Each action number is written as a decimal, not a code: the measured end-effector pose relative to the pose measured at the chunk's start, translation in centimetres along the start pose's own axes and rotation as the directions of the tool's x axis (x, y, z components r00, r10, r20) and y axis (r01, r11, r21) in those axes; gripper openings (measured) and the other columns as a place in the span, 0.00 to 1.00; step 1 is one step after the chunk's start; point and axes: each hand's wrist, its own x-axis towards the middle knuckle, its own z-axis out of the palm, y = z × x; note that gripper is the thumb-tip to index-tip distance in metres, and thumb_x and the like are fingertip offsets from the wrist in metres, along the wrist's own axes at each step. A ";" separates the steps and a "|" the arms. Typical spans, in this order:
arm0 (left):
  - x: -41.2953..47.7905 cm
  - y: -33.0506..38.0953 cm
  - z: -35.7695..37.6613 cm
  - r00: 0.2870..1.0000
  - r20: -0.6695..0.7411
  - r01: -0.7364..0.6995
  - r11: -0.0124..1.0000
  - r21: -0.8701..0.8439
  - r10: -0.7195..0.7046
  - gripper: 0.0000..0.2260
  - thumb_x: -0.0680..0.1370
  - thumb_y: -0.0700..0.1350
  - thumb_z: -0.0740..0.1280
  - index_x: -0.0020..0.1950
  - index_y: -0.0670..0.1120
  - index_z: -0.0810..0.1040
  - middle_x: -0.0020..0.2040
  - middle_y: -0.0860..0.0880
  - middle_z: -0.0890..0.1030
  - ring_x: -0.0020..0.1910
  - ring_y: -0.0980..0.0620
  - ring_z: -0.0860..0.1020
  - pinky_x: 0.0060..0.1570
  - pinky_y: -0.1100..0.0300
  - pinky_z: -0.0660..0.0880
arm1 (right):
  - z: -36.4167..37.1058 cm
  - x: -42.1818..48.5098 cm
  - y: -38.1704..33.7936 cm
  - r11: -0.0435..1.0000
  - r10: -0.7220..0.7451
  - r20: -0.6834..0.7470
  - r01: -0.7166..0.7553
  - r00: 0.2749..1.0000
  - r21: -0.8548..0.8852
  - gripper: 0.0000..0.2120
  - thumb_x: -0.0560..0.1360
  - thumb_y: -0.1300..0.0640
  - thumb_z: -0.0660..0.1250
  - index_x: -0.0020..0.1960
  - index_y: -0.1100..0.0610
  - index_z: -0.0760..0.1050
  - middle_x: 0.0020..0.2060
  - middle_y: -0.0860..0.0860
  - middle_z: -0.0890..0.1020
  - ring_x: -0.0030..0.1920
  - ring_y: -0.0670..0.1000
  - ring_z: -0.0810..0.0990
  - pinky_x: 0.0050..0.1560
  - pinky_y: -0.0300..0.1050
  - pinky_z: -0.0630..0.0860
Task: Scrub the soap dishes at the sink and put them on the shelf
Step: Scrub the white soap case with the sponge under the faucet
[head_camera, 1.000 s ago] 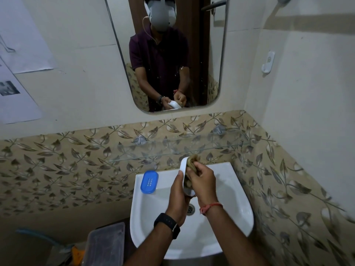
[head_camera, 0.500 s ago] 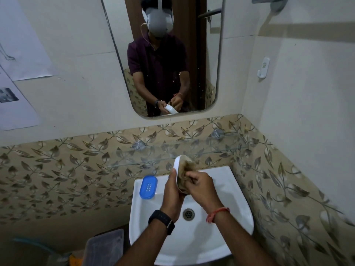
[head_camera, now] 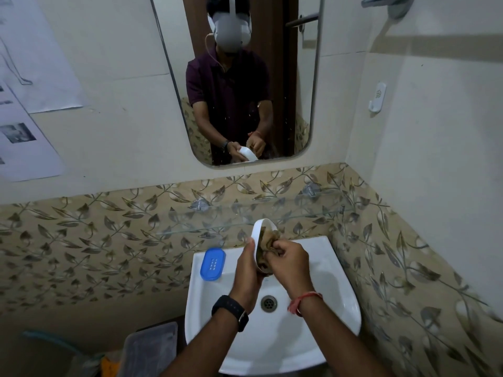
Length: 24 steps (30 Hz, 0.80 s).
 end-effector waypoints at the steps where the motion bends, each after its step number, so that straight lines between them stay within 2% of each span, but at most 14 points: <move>1: -0.2 -0.3 0.2 1.000 0.008 0.004 1.000 0.015 -0.004 0.22 0.85 0.58 0.52 0.65 0.50 0.81 0.60 0.43 0.85 0.63 0.43 0.81 0.66 0.43 0.75 | 0.3 0.3 -0.2 0.996 0.065 -0.065 -0.061 0.996 0.060 0.11 0.71 0.61 0.71 0.32 0.51 0.81 0.29 0.45 0.83 0.35 0.46 0.83 0.35 0.38 0.78; 2: -0.3 -0.6 0.4 1.000 0.016 0.010 1.000 0.026 -0.010 0.22 0.85 0.58 0.52 0.66 0.50 0.80 0.61 0.44 0.85 0.64 0.43 0.81 0.67 0.41 0.74 | 0.6 0.7 -0.4 0.983 0.138 -0.117 -0.121 0.984 0.138 0.07 0.71 0.61 0.71 0.35 0.54 0.83 0.33 0.48 0.85 0.40 0.51 0.85 0.41 0.45 0.82; 4: -0.6 -1.1 0.6 1.000 0.024 0.017 0.999 0.037 -0.018 0.22 0.85 0.59 0.52 0.68 0.51 0.79 0.62 0.46 0.84 0.64 0.45 0.81 0.67 0.41 0.74 | 0.9 0.9 -0.9 0.949 0.205 -0.145 -0.160 0.968 0.271 0.05 0.73 0.61 0.72 0.39 0.55 0.84 0.39 0.52 0.87 0.45 0.54 0.86 0.50 0.51 0.84; 7: -0.6 -1.1 0.0 1.000 0.003 0.018 1.000 0.025 -0.018 0.22 0.85 0.59 0.53 0.65 0.50 0.80 0.61 0.43 0.84 0.60 0.43 0.80 0.61 0.43 0.75 | 0.6 0.4 -0.8 0.961 0.088 0.016 -0.089 0.996 0.264 0.11 0.75 0.62 0.71 0.41 0.47 0.83 0.44 0.50 0.88 0.48 0.51 0.86 0.52 0.49 0.83; 10: -0.4 -1.0 -0.5 0.999 -0.016 0.036 0.998 0.054 -0.035 0.22 0.86 0.58 0.52 0.64 0.50 0.81 0.60 0.37 0.84 0.54 0.41 0.79 0.54 0.45 0.74 | -0.4 -0.1 -0.1 0.980 -0.020 0.238 -0.028 0.971 0.195 0.10 0.75 0.64 0.70 0.43 0.49 0.85 0.43 0.50 0.88 0.47 0.49 0.87 0.49 0.47 0.84; 12: -0.4 -1.0 -0.7 0.999 -0.025 0.038 0.997 0.062 -0.036 0.22 0.86 0.57 0.51 0.63 0.49 0.82 0.59 0.37 0.84 0.52 0.42 0.78 0.52 0.47 0.71 | -1.0 -0.1 0.4 0.997 -0.034 0.306 0.011 0.951 0.076 0.08 0.73 0.63 0.70 0.40 0.53 0.84 0.38 0.50 0.87 0.43 0.49 0.87 0.45 0.42 0.84; 14: -0.7 -1.1 -0.6 0.999 -0.030 0.032 0.997 0.071 -0.030 0.23 0.86 0.58 0.52 0.64 0.48 0.82 0.58 0.38 0.85 0.52 0.43 0.80 0.52 0.48 0.73 | -1.2 0.0 0.6 0.998 0.034 0.253 -0.020 0.967 -0.056 0.08 0.70 0.63 0.70 0.33 0.56 0.80 0.30 0.48 0.83 0.36 0.48 0.82 0.36 0.36 0.78; 15: -0.9 -1.2 -0.3 0.999 -0.028 0.019 0.996 0.090 -0.016 0.23 0.85 0.58 0.52 0.63 0.48 0.82 0.57 0.38 0.85 0.52 0.43 0.80 0.52 0.48 0.75 | -1.0 0.2 0.7 0.993 0.110 0.178 -0.101 0.978 -0.059 0.09 0.68 0.63 0.70 0.30 0.58 0.78 0.27 0.49 0.80 0.33 0.49 0.79 0.34 0.36 0.75; 17: -1.4 -1.8 0.3 0.999 -0.030 -0.011 0.993 0.120 0.015 0.22 0.85 0.58 0.52 0.62 0.49 0.82 0.57 0.38 0.85 0.51 0.45 0.81 0.49 0.50 0.76 | -0.4 0.4 0.9 0.924 0.327 0.066 -0.333 0.943 0.190 0.07 0.66 0.63 0.69 0.31 0.65 0.78 0.28 0.55 0.80 0.33 0.54 0.77 0.35 0.44 0.73; 19: -2.0 -2.6 1.0 1.000 -0.020 -0.018 0.992 0.128 0.021 0.21 0.85 0.58 0.52 0.61 0.51 0.82 0.57 0.42 0.86 0.54 0.47 0.83 0.51 0.51 0.79 | 0.0 0.4 0.7 0.807 0.444 0.015 -0.407 0.896 0.429 0.06 0.69 0.61 0.73 0.37 0.64 0.83 0.35 0.59 0.85 0.37 0.57 0.82 0.38 0.49 0.80; 21: -2.5 -3.1 1.3 1.000 -0.021 -0.013 0.990 0.141 0.017 0.20 0.85 0.58 0.52 0.62 0.54 0.81 0.58 0.47 0.86 0.57 0.49 0.84 0.55 0.50 0.81 | 0.0 0.1 0.4 0.776 0.423 0.032 -0.380 0.906 0.504 0.04 0.72 0.59 0.74 0.42 0.60 0.85 0.42 0.58 0.88 0.45 0.58 0.86 0.48 0.54 0.85; 22: -2.6 -3.1 1.3 0.999 -0.031 -0.012 0.988 0.153 0.017 0.19 0.85 0.58 0.52 0.62 0.54 0.81 0.57 0.47 0.86 0.56 0.49 0.84 0.54 0.51 0.81 | -0.2 -0.2 0.4 0.786 0.378 0.071 -0.361 0.923 0.502 0.03 0.73 0.59 0.74 0.44 0.58 0.86 0.43 0.57 0.88 0.47 0.57 0.87 0.48 0.54 0.85; 24: -2.3 -2.8 0.8 0.999 -0.047 -0.003 0.985 0.172 0.011 0.20 0.85 0.58 0.52 0.63 0.52 0.80 0.57 0.45 0.86 0.53 0.48 0.84 0.48 0.54 0.80 | -0.7 -0.8 0.5 0.851 0.260 0.167 -0.308 0.951 0.425 0.04 0.73 0.60 0.73 0.47 0.56 0.86 0.42 0.54 0.89 0.46 0.54 0.87 0.40 0.46 0.83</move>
